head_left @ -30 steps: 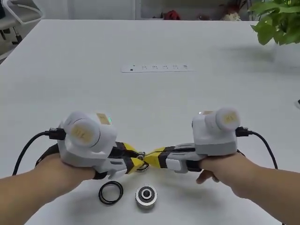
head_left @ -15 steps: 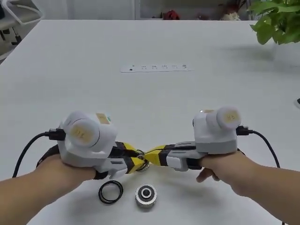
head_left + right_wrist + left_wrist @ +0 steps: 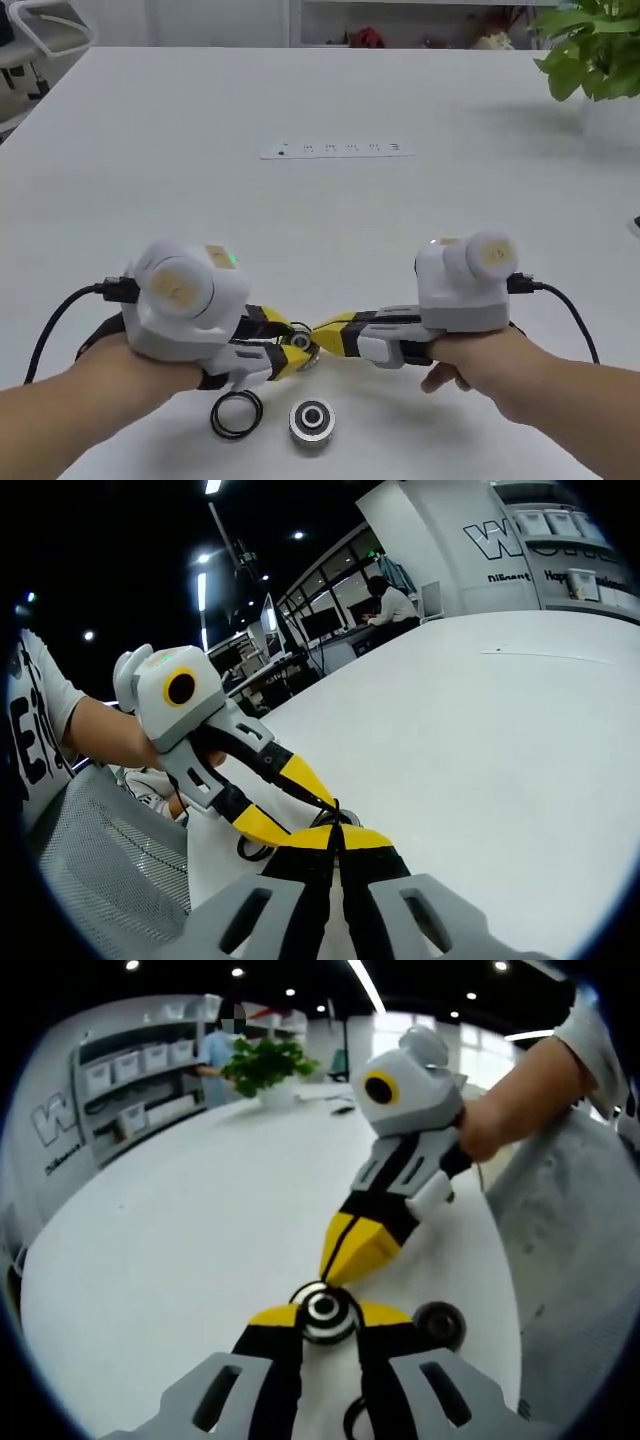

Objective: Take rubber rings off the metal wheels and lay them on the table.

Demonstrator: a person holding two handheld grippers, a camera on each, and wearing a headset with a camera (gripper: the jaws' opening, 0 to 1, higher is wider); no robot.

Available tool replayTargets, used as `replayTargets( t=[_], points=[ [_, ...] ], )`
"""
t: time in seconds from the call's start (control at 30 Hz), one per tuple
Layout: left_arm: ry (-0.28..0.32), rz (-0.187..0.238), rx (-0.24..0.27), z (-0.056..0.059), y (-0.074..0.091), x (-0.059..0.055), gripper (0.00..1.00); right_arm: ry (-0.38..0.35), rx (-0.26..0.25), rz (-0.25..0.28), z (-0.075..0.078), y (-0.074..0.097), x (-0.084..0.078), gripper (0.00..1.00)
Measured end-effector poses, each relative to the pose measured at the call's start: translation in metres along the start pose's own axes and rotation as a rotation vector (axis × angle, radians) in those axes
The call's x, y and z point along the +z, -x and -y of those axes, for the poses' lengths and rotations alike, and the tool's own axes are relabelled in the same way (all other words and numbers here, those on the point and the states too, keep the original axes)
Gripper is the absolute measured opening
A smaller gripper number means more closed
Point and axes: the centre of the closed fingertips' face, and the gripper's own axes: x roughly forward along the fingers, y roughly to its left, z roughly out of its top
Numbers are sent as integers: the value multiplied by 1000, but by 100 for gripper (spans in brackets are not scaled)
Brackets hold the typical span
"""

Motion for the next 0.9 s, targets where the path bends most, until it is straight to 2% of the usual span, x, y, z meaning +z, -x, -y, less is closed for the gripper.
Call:
replayTargets(
  t=[0.53, 0.9],
  points=[
    [9, 38, 8, 1, 25, 3, 29, -7, 1, 11, -3, 4, 4, 0],
    [12, 74, 13, 3, 45, 7, 35, -12, 26, 24, -14, 4, 11, 0]
  ],
)
